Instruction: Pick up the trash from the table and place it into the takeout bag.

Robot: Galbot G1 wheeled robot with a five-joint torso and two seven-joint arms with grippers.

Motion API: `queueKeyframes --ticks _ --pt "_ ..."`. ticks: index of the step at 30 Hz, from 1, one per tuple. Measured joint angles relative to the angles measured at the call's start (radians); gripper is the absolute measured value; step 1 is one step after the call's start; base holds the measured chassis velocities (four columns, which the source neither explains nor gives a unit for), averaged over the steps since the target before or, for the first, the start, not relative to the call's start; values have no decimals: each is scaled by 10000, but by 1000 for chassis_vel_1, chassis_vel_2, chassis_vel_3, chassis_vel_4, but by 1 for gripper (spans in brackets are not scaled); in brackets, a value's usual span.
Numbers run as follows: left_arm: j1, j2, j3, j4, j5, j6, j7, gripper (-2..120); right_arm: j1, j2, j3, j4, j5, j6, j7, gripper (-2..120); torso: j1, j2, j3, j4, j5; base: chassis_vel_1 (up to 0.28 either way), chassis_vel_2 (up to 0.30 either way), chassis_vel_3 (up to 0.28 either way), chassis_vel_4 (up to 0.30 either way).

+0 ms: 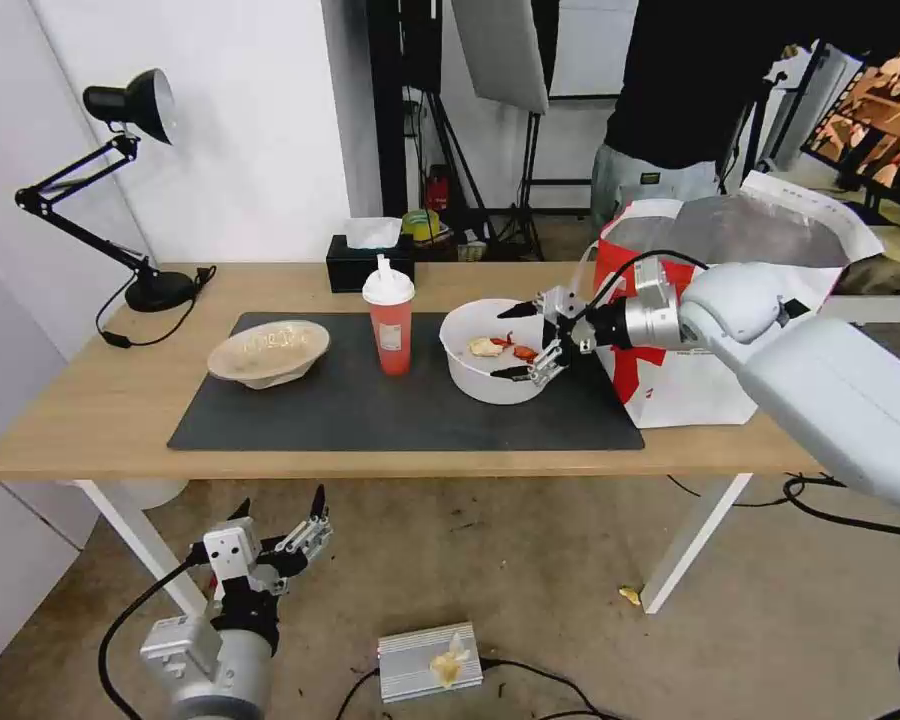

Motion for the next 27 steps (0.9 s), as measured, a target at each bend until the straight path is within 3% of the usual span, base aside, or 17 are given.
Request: queueKeyframes --ticks 12,27 --pt "43 -28 34 -14 66 -40 -13 100 -182 -47 -185 55 -274 -17 -247 100 -1 0 -1 0 -1 0 0 0 0" --pt "151 -125 57 -73 206 -81 -13 100 -60 371 -411 -841 -721 47 -385 100 0 0 0 0 -1 0 0 0 0"
